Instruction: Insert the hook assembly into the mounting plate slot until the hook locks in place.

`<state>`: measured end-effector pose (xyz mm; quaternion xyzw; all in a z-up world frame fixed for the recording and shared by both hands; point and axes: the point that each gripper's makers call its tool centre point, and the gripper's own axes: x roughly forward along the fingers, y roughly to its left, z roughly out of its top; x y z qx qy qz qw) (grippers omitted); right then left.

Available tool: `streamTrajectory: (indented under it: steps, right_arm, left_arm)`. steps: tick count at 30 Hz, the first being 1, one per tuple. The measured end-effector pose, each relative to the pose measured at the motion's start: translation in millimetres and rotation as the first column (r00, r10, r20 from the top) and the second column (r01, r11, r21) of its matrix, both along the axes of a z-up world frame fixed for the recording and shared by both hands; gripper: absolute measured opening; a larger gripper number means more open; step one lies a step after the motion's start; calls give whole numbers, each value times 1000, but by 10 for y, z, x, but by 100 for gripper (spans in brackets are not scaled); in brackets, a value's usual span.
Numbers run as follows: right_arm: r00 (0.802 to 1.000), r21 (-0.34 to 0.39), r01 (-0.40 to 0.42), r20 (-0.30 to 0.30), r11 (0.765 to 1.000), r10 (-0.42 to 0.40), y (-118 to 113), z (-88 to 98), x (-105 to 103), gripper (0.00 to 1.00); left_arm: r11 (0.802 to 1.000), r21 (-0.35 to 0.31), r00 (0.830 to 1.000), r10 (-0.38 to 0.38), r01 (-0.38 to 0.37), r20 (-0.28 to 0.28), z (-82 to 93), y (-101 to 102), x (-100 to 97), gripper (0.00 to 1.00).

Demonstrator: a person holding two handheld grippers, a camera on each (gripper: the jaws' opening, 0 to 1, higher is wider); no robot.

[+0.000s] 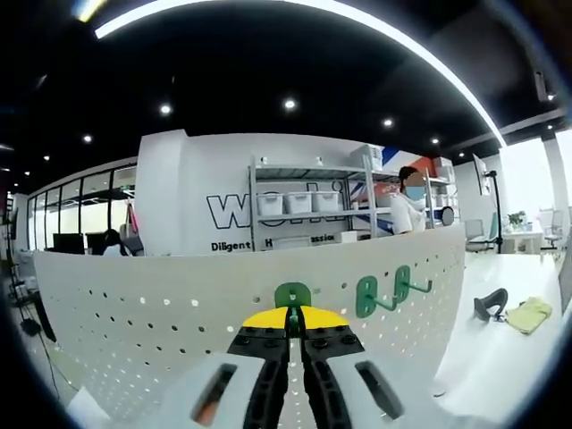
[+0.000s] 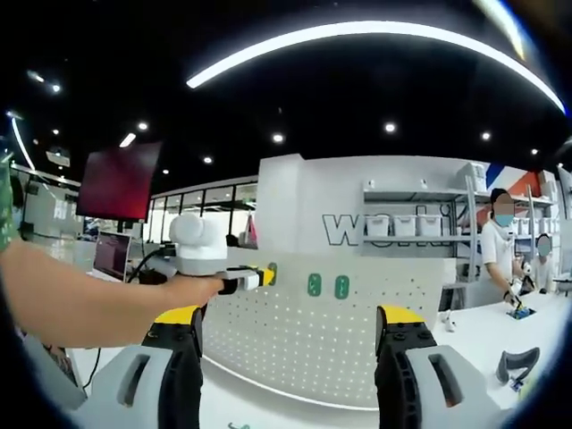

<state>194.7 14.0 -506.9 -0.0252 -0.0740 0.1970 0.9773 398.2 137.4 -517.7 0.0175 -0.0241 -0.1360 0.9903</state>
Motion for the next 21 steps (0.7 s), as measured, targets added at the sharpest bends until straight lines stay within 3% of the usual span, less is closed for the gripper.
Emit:
streamTrajectory:
  steps: [21]
  right_arm:
    - [1000, 6, 7, 6, 1000, -7, -50, 20, 9, 81]
  left_arm:
    - [1000, -13, 1000, -12, 12, -2, -26, -134, 45, 3]
